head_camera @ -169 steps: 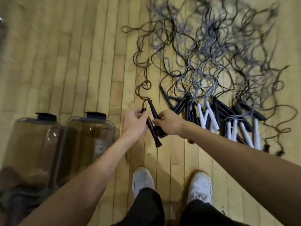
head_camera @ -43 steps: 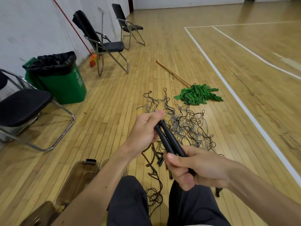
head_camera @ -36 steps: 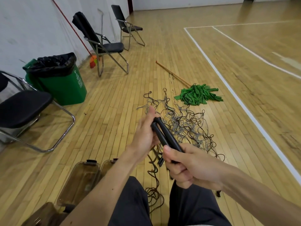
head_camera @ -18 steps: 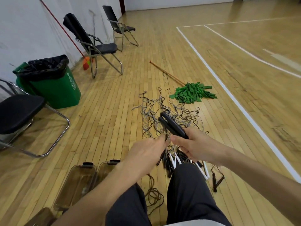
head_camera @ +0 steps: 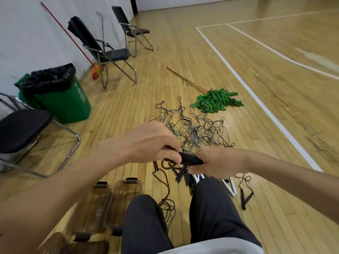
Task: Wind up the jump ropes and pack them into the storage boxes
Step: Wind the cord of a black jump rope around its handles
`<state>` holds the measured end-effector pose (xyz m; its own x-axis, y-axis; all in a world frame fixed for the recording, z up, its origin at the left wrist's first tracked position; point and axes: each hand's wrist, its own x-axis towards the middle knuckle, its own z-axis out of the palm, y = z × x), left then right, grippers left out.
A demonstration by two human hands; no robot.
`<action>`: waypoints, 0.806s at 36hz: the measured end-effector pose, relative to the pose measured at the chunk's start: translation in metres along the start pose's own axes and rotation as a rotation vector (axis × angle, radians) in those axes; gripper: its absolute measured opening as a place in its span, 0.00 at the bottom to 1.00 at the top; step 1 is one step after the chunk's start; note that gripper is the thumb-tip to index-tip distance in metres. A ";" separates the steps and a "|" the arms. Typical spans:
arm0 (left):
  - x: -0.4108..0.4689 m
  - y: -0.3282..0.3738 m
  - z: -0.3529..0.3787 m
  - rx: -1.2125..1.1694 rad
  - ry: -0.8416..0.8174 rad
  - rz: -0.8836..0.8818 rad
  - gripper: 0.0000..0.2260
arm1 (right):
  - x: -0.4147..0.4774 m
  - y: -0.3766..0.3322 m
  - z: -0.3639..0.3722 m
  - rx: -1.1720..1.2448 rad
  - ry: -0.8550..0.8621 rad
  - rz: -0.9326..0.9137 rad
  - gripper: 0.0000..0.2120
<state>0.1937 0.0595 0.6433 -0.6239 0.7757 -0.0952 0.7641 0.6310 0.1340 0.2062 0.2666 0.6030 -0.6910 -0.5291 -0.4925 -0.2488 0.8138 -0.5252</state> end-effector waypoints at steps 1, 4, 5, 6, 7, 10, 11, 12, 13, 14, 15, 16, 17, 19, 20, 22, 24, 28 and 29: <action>0.001 -0.001 -0.004 -0.076 0.011 0.006 0.15 | -0.001 -0.002 -0.001 -0.021 -0.014 -0.025 0.15; 0.004 -0.003 -0.014 -0.267 0.031 -0.002 0.07 | -0.005 -0.004 -0.003 -0.055 -0.031 -0.099 0.15; 0.006 -0.003 -0.015 -0.312 0.045 -0.009 0.08 | -0.007 -0.003 -0.004 -0.050 -0.036 -0.126 0.14; 0.006 -0.004 -0.016 -0.358 0.064 -0.015 0.11 | -0.009 -0.002 -0.005 -0.036 -0.042 -0.155 0.14; 0.006 -0.004 -0.017 -0.404 0.081 -0.019 0.12 | -0.010 -0.001 -0.006 -0.019 -0.043 -0.181 0.14; 0.005 -0.004 -0.019 -0.543 0.110 -0.035 0.13 | -0.013 0.003 -0.006 -0.012 0.007 -0.249 0.15; 0.005 -0.003 -0.019 -0.594 0.116 -0.038 0.12 | -0.014 0.003 -0.005 -0.017 0.032 -0.276 0.16; 0.004 -0.002 -0.019 -0.649 0.122 -0.036 0.11 | -0.015 0.004 -0.004 -0.020 0.058 -0.306 0.16; 0.005 -0.002 -0.019 -0.711 0.128 -0.029 0.11 | -0.015 0.004 -0.004 -0.017 0.085 -0.341 0.16; 0.004 -0.001 -0.019 -0.778 0.136 -0.020 0.10 | -0.016 0.004 -0.002 -0.011 0.116 -0.374 0.15; 0.005 -0.001 -0.019 -0.841 0.148 -0.015 0.10 | -0.016 0.004 -0.002 0.000 0.147 -0.403 0.13; 0.005 -0.001 -0.019 -0.894 0.159 -0.016 0.10 | -0.016 0.004 0.000 0.017 0.175 -0.428 0.12; 0.006 -0.001 -0.020 -0.942 0.163 -0.019 0.10 | -0.016 0.004 0.002 0.031 0.196 -0.454 0.11; 0.007 -0.001 -0.022 -1.035 0.149 -0.037 0.07 | -0.015 0.003 0.005 0.076 0.236 -0.512 0.07; 0.008 -0.001 -0.023 -1.078 0.141 -0.048 0.06 | -0.013 0.003 0.007 0.107 0.262 -0.540 0.04; 0.010 0.001 -0.029 -1.159 0.147 -0.070 0.07 | -0.010 0.001 0.010 0.186 0.324 -0.583 0.05; 0.013 0.004 -0.033 -1.233 0.167 -0.092 0.07 | -0.008 -0.001 0.010 0.247 0.388 -0.614 0.08; 0.018 0.006 -0.031 -1.280 0.222 -0.139 0.12 | -0.007 -0.005 0.007 0.409 0.485 -0.665 0.12; 0.020 0.006 -0.029 -1.275 0.237 -0.137 0.14 | -0.007 -0.005 0.006 0.449 0.502 -0.671 0.14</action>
<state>0.1810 0.0782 0.6710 -0.7972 0.6032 -0.0250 0.0813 0.1483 0.9856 0.2162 0.2648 0.6047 -0.7356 -0.6023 0.3099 -0.4881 0.1542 -0.8591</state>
